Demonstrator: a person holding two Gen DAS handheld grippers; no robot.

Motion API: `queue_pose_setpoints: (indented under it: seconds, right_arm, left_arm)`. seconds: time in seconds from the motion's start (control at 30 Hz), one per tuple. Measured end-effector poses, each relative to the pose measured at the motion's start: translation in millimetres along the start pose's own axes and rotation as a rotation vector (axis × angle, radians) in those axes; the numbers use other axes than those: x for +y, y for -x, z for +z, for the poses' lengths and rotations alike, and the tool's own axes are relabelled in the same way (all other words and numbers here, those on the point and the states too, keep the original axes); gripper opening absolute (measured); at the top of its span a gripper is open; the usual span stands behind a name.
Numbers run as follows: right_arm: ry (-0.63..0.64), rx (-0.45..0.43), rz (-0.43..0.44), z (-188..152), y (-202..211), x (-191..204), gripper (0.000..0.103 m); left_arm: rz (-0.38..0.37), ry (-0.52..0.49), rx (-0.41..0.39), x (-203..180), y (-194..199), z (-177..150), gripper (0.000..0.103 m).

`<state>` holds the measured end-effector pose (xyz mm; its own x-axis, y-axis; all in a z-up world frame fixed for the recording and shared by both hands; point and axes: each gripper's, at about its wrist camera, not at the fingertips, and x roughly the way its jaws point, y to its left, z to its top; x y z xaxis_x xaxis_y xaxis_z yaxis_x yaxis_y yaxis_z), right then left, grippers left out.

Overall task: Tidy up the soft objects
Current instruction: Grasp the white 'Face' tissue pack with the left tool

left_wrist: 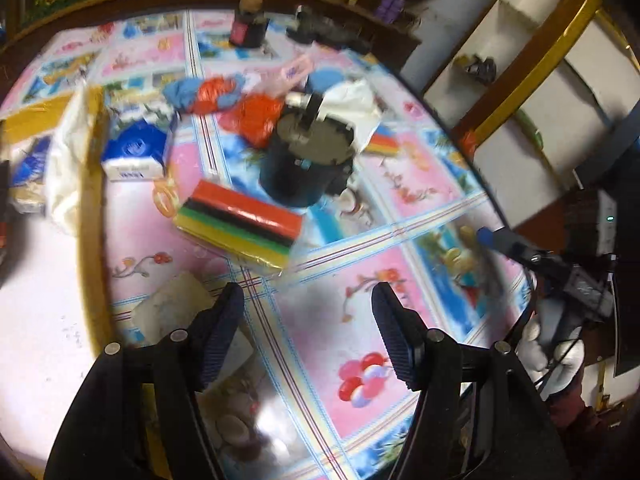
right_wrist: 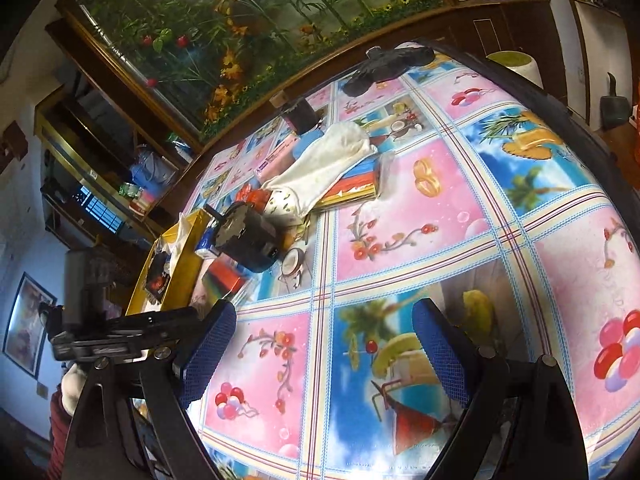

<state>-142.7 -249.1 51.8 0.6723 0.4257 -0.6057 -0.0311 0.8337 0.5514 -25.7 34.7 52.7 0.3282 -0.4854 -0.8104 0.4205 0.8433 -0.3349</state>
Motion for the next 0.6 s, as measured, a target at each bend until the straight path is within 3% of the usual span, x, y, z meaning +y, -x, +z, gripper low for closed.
queue_pose_setpoints:
  seconds: [0.07,0.17,0.33,0.47,0.5,0.57,0.6]
  right_arm:
    - [0.011,0.0,-0.003,0,2,2,0.091]
    - [0.017,0.001,-0.008,-1,1,6,0.091]
    - [0.021,0.021,0.011,-10,-8,17,0.091]
    - [0.03,0.033,0.013,-15,-12,25,0.091]
    - [0.03,0.033,0.012,-15,-13,26,0.091]
    - [0.033,0.035,0.01,-15,-12,28,0.091]
    - [0.036,0.036,0.01,-15,-13,30,0.091]
  left_arm:
    - [0.042,0.036,-0.047,4,12,-4,0.066]
    - [0.173,0.081,-0.088,14,12,-9,0.066]
    - [0.316,0.123,-0.052,28,-17,-12,0.066]
    - [0.389,0.064,-0.059,18,-28,-17,0.066]
    - [0.378,0.053,-0.066,15,-28,-18,0.061]
    - [0.349,0.04,-0.075,11,-24,-20,0.028]
    - [0.325,0.043,-0.076,10,-22,-22,0.029]
